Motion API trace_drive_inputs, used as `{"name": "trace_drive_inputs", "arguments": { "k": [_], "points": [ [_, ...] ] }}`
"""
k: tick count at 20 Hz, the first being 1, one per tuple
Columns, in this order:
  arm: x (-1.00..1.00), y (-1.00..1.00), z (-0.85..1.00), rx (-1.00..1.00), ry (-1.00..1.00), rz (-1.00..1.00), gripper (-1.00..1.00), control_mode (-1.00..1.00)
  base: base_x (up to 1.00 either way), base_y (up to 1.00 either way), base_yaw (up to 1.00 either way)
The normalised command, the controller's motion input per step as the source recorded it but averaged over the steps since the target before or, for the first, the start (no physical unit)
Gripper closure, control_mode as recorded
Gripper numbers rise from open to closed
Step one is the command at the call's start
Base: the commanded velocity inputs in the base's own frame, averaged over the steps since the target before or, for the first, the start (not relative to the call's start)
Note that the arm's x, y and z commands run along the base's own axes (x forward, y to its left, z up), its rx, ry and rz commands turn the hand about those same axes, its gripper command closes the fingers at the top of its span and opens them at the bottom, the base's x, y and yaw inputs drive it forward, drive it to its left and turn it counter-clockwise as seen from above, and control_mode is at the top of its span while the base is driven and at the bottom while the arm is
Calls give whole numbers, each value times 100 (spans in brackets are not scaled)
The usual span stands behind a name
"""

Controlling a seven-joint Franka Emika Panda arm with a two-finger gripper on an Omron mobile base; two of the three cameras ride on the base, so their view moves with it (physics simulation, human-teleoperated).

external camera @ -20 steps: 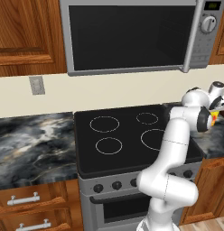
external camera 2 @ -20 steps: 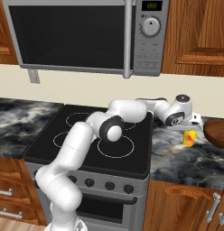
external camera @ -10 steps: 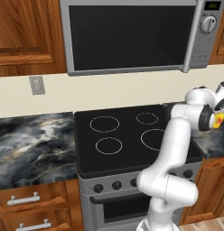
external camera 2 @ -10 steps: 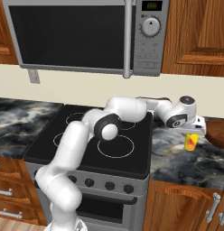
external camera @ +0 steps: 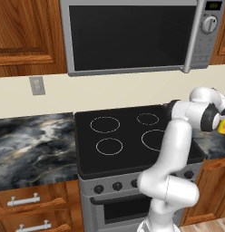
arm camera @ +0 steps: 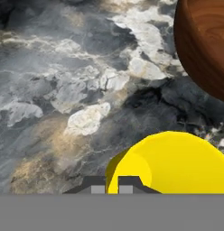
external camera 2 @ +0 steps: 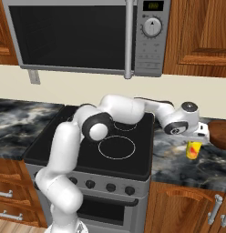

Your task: Pick the cup and bowl from the counter and place them on the counter next to the sink.

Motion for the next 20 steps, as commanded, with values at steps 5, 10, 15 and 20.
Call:
{"name": "trace_drive_inputs", "arguments": {
  "k": [5, 10, 15, 20],
  "points": [
    [-53, 27, 39, -1, 0, 6, 100, -100, 0, 0, 0],
    [-47, 31, 31, -1, 0, 7, 100, -100, 0, 0, 0],
    [-52, 44, 7, 0, 0, 6, 100, -100, 0, 0, 0],
    [-47, 53, 2, 0, 0, 6, 100, -100, 0, 0, 0]
  ]
}}
